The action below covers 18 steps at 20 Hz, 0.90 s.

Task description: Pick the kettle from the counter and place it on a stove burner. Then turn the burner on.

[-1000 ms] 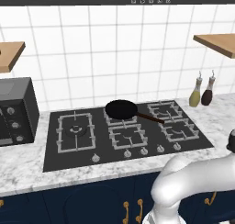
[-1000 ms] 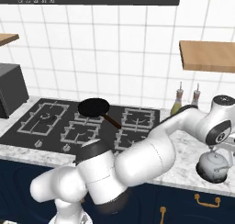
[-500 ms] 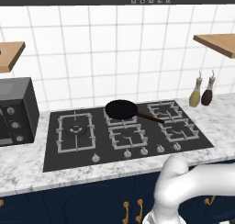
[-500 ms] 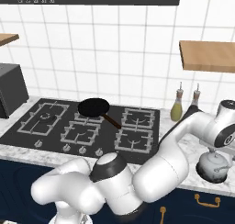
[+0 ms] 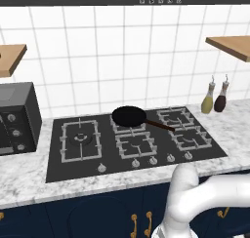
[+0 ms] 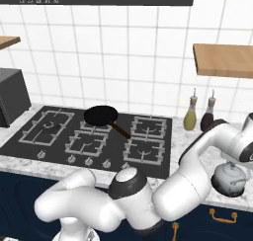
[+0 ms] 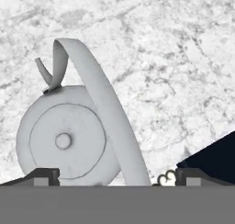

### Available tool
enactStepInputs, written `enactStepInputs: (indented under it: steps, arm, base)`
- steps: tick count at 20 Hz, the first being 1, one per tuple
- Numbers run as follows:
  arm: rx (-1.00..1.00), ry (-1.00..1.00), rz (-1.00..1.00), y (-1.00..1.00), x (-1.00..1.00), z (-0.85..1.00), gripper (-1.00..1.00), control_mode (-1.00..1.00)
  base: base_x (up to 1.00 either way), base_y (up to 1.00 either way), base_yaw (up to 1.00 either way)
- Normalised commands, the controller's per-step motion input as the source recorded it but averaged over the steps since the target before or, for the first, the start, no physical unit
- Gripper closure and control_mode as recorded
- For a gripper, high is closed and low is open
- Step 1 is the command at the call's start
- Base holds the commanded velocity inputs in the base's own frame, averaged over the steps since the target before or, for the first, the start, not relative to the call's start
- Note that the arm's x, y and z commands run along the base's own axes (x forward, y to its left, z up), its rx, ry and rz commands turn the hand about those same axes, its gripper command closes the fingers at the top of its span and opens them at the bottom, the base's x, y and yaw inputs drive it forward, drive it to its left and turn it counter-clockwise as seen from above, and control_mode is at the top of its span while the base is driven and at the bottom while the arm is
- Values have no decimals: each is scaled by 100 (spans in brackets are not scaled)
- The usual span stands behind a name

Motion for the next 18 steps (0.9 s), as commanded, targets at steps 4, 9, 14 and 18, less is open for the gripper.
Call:
enactStepInputs:
  steps: [4,9,14,18]
  arm:
    - [2,0,0,-12,11,-25,-100,-100]
    - [1,0,0,-5,26,-27,-100,-100]
    - [0,0,0,-2,2,-1,-100,-100]
    - [0,0,0,0,-5,0,100,-100]
  base:
    - [0,0,0]
    - [0,0,0]
    - [0,0,0]
    - [0,0,0]
